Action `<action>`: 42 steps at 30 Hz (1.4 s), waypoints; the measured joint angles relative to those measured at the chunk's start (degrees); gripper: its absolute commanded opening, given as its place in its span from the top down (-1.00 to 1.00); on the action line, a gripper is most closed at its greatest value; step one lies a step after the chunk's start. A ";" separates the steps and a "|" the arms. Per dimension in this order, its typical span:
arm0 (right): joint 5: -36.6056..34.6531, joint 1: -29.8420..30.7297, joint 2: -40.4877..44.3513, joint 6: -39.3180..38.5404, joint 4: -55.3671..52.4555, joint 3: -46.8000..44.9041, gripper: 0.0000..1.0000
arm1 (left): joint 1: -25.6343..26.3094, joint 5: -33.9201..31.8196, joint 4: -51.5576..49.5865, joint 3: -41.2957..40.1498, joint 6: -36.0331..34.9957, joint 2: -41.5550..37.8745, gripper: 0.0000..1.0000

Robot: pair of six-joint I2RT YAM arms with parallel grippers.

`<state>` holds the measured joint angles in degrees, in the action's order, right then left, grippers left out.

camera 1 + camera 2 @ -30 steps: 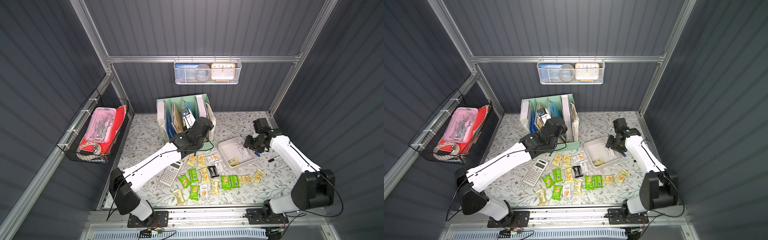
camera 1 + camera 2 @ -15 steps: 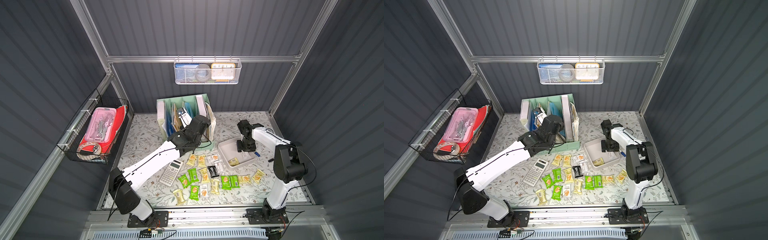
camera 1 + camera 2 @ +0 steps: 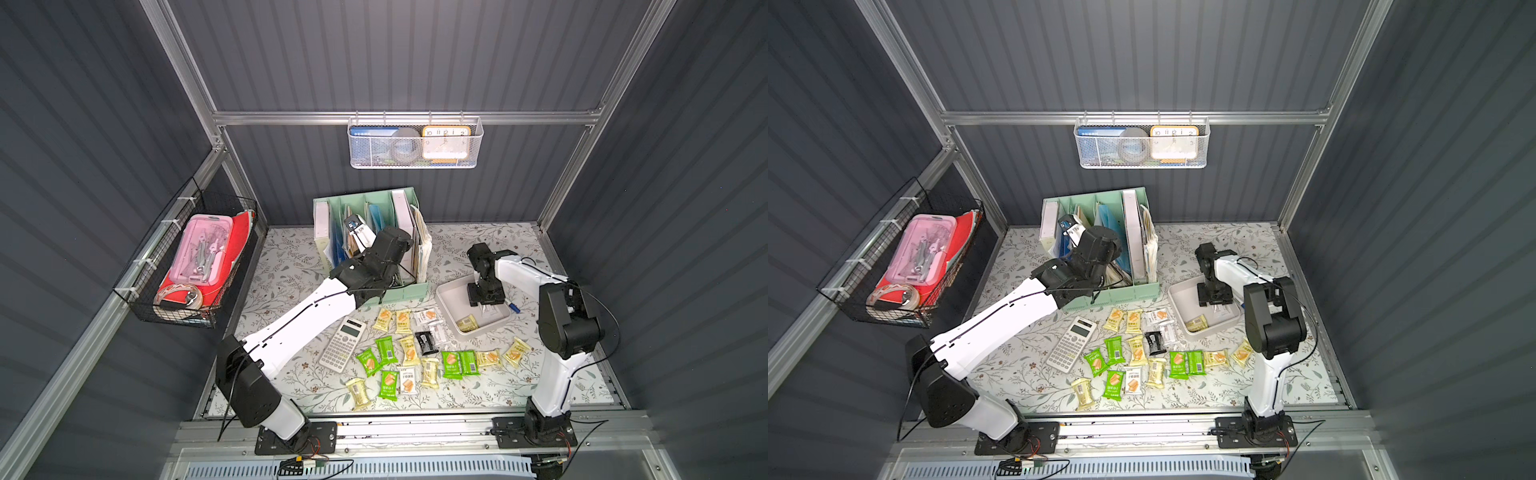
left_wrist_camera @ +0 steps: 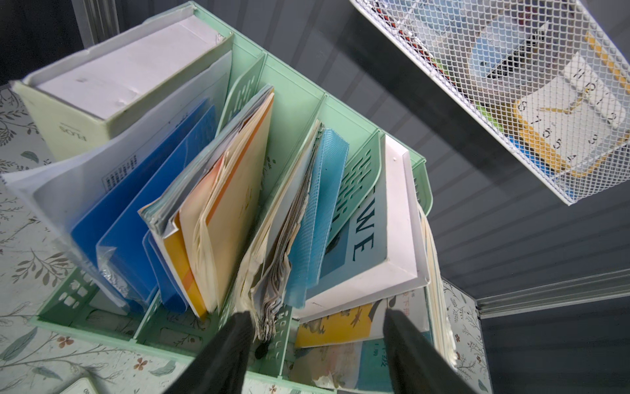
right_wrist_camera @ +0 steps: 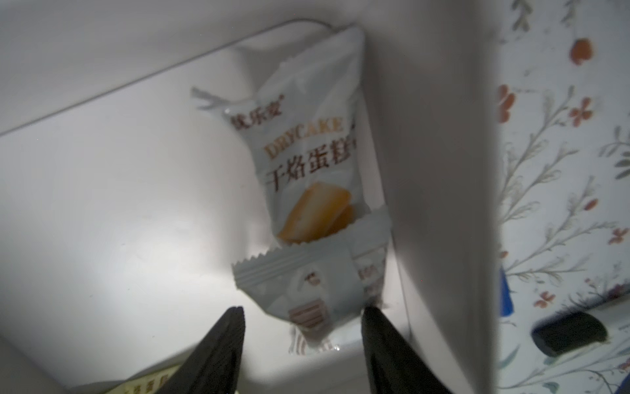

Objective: Take the cookies out of the storage box
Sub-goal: Pick up the cookie from the storage box.

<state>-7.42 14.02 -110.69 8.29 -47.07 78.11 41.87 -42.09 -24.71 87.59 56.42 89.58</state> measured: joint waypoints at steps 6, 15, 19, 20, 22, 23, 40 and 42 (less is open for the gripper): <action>4.81 1.75 1.79 1.53 0.98 -0.26 -0.19 | -0.57 0.59 -0.39 0.00 0.79 0.00 -0.32; 3.39 -0.50 3.78 8.04 0.92 -0.52 -0.30 | -0.94 1.29 -0.59 -0.98 2.03 -0.11 -0.31; 6.19 -0.48 3.04 12.26 2.80 -1.22 -0.31 | -1.05 1.42 -0.83 -1.99 2.49 -0.33 -0.31; 6.73 -0.44 2.67 13.07 3.21 -1.36 -0.31 | -1.05 1.42 -0.81 -2.10 2.58 -0.39 -0.31; 7.50 -0.42 1.60 14.49 4.22 -1.53 -0.30 | -1.05 1.42 -0.83 -2.49 2.89 -0.81 -0.31; 7.52 -0.42 0.98 15.04 4.48 -1.55 -0.30 | -1.05 1.42 -0.87 -2.67 3.02 -1.03 -0.31; 4.26 -0.42 -1.90 16.46 5.53 -1.55 0.16 | -1.27 1.40 -1.70 -2.97 3.91 -2.51 -0.30; 4.22 -0.42 -1.90 16.28 5.55 -1.57 0.21 | -1.31 1.42 -1.90 -2.97 4.02 -2.51 -0.30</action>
<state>-3.20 13.61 -112.60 24.58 -41.52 76.53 40.56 -40.66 -26.61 84.62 60.45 87.07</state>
